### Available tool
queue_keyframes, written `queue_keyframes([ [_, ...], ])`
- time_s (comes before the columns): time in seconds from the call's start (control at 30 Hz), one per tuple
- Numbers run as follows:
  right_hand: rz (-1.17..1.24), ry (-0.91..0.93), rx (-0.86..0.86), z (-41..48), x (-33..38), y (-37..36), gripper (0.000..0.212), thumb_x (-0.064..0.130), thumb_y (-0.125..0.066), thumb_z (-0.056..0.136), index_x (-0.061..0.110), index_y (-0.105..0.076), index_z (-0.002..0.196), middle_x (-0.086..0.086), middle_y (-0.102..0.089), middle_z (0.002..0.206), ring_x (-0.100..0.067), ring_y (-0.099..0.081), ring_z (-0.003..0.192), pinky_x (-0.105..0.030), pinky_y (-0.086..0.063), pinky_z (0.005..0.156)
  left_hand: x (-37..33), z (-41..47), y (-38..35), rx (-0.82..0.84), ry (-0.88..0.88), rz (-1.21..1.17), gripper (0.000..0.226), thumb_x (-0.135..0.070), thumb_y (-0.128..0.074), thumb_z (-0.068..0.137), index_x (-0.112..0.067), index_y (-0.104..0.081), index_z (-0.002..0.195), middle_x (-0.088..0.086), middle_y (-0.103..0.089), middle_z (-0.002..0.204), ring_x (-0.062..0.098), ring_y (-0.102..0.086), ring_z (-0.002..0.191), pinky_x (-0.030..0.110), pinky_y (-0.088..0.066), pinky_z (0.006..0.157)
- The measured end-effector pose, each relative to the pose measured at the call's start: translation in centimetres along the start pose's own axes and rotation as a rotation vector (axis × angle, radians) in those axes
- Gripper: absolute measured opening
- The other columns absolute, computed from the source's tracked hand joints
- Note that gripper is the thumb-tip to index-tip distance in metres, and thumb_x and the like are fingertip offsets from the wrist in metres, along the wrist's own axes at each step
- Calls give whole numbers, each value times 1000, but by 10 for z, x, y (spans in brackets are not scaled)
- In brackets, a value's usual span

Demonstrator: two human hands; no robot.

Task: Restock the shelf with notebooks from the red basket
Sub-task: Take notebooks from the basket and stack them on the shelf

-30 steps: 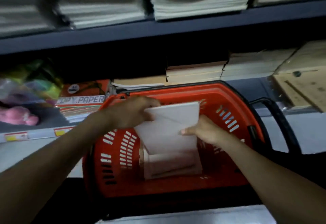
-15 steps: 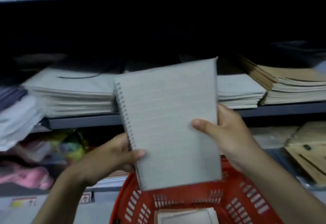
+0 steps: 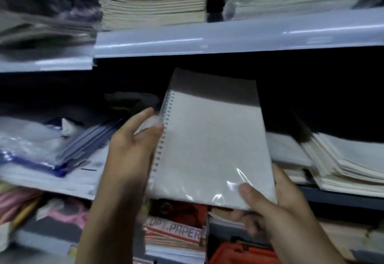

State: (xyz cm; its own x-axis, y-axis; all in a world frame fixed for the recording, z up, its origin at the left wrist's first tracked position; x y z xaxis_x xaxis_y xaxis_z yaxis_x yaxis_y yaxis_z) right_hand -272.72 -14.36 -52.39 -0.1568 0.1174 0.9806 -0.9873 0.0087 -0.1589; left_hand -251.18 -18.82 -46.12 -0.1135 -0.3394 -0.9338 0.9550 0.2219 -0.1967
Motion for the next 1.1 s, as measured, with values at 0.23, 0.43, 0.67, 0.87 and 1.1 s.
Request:
queue_keyframes([
  [0.23, -141, 30, -7, 61, 28, -58, 35, 22, -58, 97, 20, -49, 130, 4, -75, 81, -14, -73, 67, -26, -56, 62, 5, 14, 19, -243, -214, 373, 32, -13, -58, 96, -18, -63, 127, 1, -63, 129, 6, -61, 112, 18, -46, 95],
  [0.43, -701, 87, -1, 40, 19, -64, 68, 51, -47, 96, 40, -11, 153, 16, -27, 156, 24, -42, 112, -13, -34, 99, 22, 22, 17, -228, -252, 617, 39, -34, -46, 101, -30, -46, 139, -6, -45, 142, 9, -43, 128, 27, -33, 104],
  [0.67, -837, 75, 54, 30, 13, -60, 55, 46, -29, 103, 44, -2, 151, 13, 18, 162, -4, -31, 139, -7, -31, 75, 41, 16, 28, -183, -208, 330, 32, -38, -39, 103, -34, -52, 132, -21, -54, 129, -16, -45, 115, 17, -36, 92],
  [0.87, -913, 111, 70, 50, 13, -67, 49, 40, -32, 104, 37, -19, 151, 3, 7, 164, -22, -33, 143, -32, -40, 106, 47, 16, 28, -177, -228, 485, 37, -44, -34, 103, -37, -40, 139, -18, -53, 123, 2, -51, 110, 23, -37, 88],
  [1.1, -907, 109, 28, 68, 9, -70, 63, 6, -45, 101, 30, -21, 154, -3, 5, 164, -19, -59, 121, -32, -56, 92, 50, 24, 17, -250, -279, 633, 48, -40, -44, 100, -24, -35, 145, 1, -44, 145, 18, -41, 130, 29, -32, 98],
])
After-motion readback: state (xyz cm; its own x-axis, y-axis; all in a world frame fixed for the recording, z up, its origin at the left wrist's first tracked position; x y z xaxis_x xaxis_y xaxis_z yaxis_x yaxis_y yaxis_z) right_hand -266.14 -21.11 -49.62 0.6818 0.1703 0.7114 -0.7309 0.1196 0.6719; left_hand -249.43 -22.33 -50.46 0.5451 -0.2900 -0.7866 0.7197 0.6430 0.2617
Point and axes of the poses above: each hand's wrist, its own z-axis towards the middle knuckle, its own y-axis out of the back of the hand, x = y × z, the point moved 4 cm from there along z, towards the middle knuckle
